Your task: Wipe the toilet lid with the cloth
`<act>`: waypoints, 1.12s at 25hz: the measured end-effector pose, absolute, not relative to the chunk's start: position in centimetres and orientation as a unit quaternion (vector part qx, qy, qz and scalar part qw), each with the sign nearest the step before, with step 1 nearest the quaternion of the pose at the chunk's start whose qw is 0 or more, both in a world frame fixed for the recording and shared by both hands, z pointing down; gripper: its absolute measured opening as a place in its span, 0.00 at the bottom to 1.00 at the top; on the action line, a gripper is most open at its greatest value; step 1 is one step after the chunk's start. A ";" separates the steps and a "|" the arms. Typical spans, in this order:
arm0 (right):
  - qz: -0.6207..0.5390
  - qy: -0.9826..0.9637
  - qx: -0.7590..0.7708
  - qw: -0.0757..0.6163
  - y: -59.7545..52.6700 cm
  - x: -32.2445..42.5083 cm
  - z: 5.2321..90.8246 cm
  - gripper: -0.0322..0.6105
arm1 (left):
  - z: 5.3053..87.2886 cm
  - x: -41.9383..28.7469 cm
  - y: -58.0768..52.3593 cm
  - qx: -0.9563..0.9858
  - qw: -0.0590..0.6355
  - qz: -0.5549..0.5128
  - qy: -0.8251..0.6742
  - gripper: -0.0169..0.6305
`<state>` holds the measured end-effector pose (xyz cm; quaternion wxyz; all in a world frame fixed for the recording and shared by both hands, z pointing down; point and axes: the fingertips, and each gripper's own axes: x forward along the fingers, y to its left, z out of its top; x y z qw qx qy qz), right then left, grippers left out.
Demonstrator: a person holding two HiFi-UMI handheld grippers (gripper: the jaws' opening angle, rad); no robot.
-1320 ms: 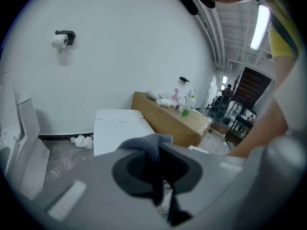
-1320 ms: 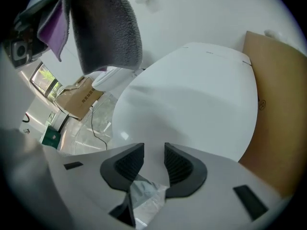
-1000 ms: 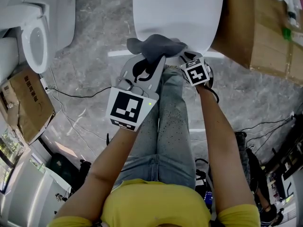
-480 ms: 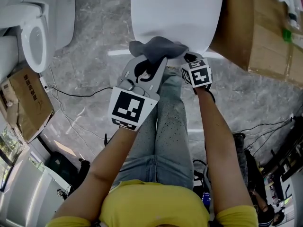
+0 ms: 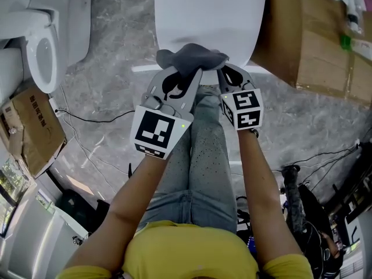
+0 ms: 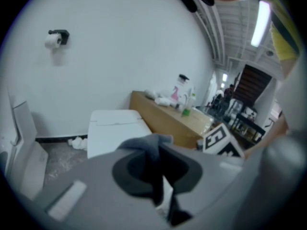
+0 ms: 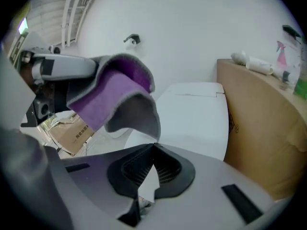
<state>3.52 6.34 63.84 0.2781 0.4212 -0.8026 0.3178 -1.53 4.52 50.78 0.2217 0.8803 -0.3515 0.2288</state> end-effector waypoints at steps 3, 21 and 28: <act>0.301 -0.807 0.442 0.251 5.6 4.5 60.7 0.07 | 50.1 -0.9 4.0 0.881 0.218 0.225 -0.356 0.05; 0.187 -0.847 0.478 0.138 -0.1 7.6 48.0 0.07 | 50.0 1.7 -2.6 0.878 0.188 0.203 -0.391 0.05; 0.178 -0.836 0.496 0.153 -3.1 7.9 48.1 0.07 | 53.9 0.9 -7.2 0.878 0.200 0.219 -0.375 0.05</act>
